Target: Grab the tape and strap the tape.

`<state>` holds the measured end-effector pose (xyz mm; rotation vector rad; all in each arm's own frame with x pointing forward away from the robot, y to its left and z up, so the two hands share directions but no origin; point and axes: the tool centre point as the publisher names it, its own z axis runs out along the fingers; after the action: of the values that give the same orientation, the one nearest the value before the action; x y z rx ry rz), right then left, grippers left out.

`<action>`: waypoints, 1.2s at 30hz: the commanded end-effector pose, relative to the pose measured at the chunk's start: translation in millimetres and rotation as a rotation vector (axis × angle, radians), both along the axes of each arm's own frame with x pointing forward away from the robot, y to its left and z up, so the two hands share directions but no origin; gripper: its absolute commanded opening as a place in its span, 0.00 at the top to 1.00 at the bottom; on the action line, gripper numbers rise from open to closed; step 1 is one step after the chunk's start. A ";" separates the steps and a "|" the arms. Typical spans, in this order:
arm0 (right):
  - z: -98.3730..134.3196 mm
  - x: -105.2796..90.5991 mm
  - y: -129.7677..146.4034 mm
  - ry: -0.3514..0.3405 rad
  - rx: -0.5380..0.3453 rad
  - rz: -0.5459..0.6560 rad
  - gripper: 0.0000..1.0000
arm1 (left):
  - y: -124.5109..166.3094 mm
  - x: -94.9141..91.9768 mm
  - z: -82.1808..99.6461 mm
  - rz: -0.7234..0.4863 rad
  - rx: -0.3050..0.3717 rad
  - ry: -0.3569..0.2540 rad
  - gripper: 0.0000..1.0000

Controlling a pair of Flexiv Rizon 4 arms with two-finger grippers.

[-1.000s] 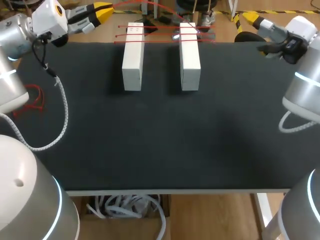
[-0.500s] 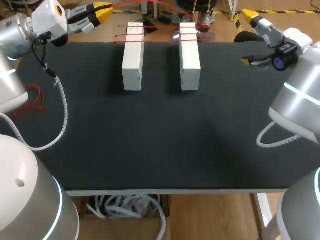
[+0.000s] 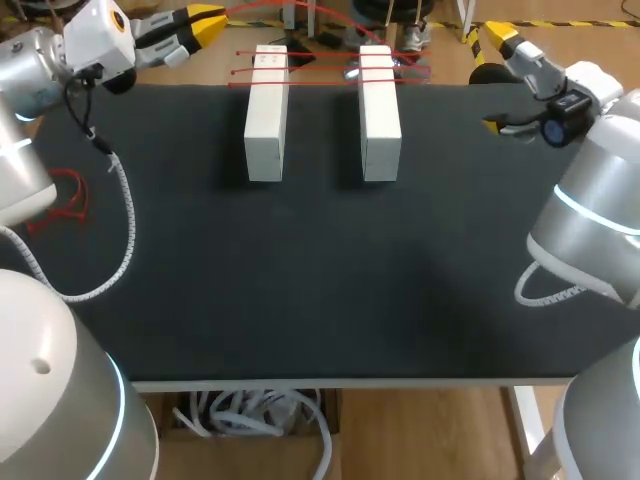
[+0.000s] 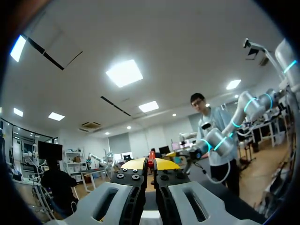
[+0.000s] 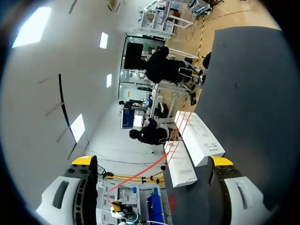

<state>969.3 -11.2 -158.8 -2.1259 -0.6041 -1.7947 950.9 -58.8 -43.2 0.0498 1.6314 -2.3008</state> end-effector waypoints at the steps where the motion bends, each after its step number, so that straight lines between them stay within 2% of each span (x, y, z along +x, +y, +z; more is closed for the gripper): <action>1: -12.0 -6.0 15.7 0.082 0.166 -0.059 0.00 | -0.3 0.5 -0.5 -0.001 -0.002 -0.002 1.00; 4: -18.5 -14.7 28.6 0.136 0.291 -0.120 0.00 | -0.3 0.5 -0.5 -0.001 -0.002 -0.002 1.00; 11: -17.6 -23.0 51.9 0.129 0.443 -0.238 0.00 | -0.3 0.5 -0.5 -0.001 -0.002 -0.002 1.00; 19: -10.6 -18.1 68.4 0.127 0.591 -0.377 0.00 | -0.3 0.5 -0.5 -0.001 -0.002 -0.002 1.00; 27: 4.0 -3.7 77.1 0.028 0.622 -0.484 0.00 | -0.3 0.5 -0.5 -0.001 -0.002 -0.002 1.00; 36: 12.1 9.2 74.0 -0.002 0.651 -0.541 0.00 | -0.3 0.5 -0.5 -0.001 -0.002 -0.002 1.00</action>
<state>971.1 55.7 -146.4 -1.8930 0.3304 -1.7213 950.9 -59.0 -43.3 0.0495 1.6309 -2.3009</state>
